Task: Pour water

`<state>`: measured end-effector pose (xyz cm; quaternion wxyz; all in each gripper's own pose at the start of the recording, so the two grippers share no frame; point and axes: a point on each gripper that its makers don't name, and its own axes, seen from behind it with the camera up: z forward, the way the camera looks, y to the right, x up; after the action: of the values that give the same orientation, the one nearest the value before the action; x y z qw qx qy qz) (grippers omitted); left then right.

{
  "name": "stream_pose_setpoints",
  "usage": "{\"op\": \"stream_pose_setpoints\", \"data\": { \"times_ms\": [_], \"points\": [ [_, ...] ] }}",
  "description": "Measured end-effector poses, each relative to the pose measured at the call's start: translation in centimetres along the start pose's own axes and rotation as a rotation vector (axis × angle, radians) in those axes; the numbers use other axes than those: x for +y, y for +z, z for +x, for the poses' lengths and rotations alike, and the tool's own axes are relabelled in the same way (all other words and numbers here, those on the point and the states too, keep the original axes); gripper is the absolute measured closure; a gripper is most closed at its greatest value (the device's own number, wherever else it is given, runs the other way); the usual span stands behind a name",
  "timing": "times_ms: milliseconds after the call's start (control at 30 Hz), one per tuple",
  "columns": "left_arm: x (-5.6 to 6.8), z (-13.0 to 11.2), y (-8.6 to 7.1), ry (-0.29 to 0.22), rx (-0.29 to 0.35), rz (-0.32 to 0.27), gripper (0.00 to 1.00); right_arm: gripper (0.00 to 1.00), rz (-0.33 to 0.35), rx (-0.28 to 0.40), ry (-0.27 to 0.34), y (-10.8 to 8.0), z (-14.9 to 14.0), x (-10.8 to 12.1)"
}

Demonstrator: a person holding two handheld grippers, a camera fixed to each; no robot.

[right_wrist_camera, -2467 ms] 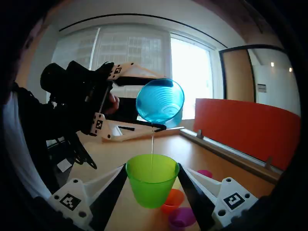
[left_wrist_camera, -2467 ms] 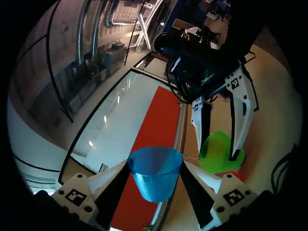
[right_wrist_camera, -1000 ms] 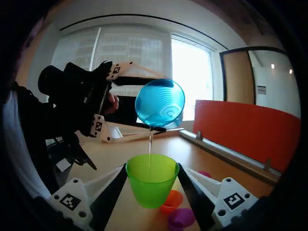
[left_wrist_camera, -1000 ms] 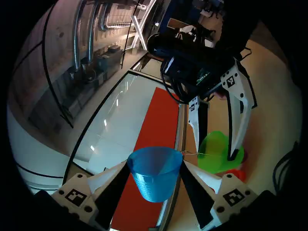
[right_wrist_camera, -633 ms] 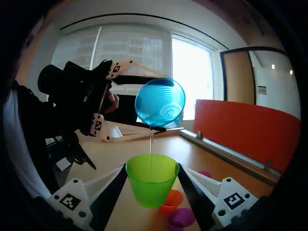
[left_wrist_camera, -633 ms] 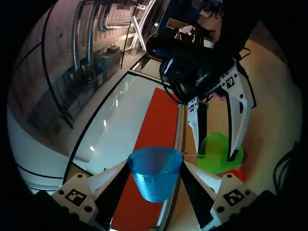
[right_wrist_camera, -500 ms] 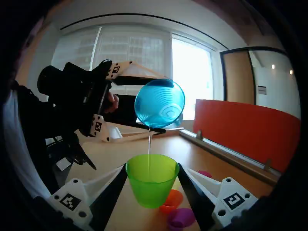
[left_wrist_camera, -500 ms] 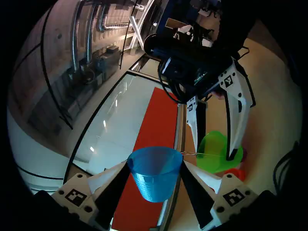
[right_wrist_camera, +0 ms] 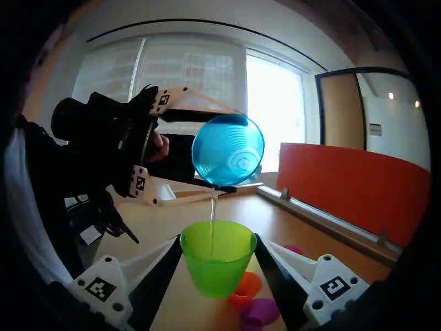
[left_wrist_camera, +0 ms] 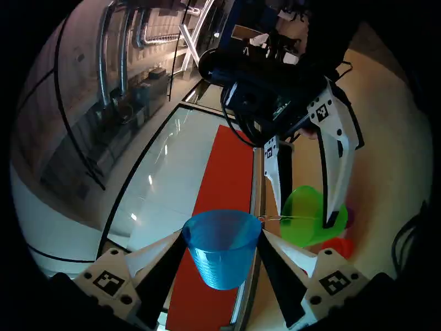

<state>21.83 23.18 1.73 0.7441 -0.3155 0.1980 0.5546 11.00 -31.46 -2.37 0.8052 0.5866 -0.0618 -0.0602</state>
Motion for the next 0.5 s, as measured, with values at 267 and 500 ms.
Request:
{"op": "stream_pose_setpoints", "data": {
  "times_ms": [267,500],
  "points": [
    [0.22,0.14,0.02,0.004,0.002,0.001,0.13,0.06,-0.001,-0.001,-0.004,-0.15,0.02,0.01],
    [0.32,0.29,-0.06,0.026,0.003,0.000,0.13,0.06,-0.001,-0.001,-0.006,-0.30,0.01,-0.01]
  ]
}}
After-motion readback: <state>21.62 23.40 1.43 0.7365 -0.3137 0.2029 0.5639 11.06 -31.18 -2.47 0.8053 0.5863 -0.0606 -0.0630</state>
